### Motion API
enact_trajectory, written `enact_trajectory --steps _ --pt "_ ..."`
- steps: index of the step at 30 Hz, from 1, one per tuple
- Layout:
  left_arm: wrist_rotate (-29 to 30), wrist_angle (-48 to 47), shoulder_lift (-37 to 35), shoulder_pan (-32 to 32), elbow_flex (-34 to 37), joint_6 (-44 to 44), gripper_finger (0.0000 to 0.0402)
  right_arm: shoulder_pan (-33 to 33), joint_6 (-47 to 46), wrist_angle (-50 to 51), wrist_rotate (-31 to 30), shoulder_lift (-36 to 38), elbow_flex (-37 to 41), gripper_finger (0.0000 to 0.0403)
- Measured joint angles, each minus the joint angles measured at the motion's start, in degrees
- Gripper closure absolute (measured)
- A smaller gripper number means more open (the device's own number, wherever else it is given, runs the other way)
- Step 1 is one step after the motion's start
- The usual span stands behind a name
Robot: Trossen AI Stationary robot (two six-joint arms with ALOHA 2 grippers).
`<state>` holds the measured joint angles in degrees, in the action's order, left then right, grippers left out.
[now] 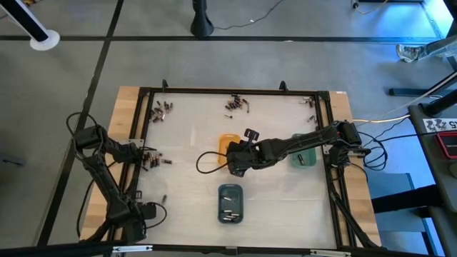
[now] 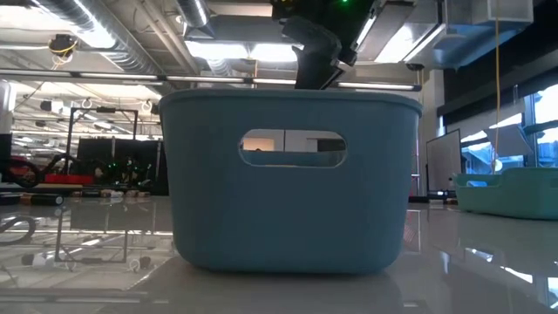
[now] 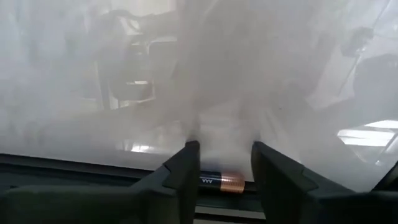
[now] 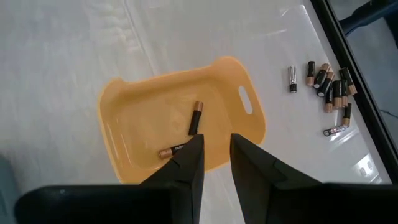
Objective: Sort batteries
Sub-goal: Put the bottom left duracell AAA battery into the yellow bin
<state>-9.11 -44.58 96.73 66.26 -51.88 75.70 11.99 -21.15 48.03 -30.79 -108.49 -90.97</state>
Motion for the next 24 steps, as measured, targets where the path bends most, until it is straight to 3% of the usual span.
enact_trajectory --steps 5,10,24 --pt "0.09 -0.37 0.0 -0.01 0.0 -0.22 0.0298 0.0 0.02 0.0 0.44 0.0 0.0 0.0323" --pt "0.09 -0.58 0.0 -0.04 0.0 0.24 0.0293 0.0 0.02 -0.02 0.46 0.0 -0.01 0.0323" --pt "-2.39 -1.49 0.02 -2.14 0.02 -4.58 0.0181 0.0 0.03 -0.39 1.91 0.0 -0.01 0.0323"
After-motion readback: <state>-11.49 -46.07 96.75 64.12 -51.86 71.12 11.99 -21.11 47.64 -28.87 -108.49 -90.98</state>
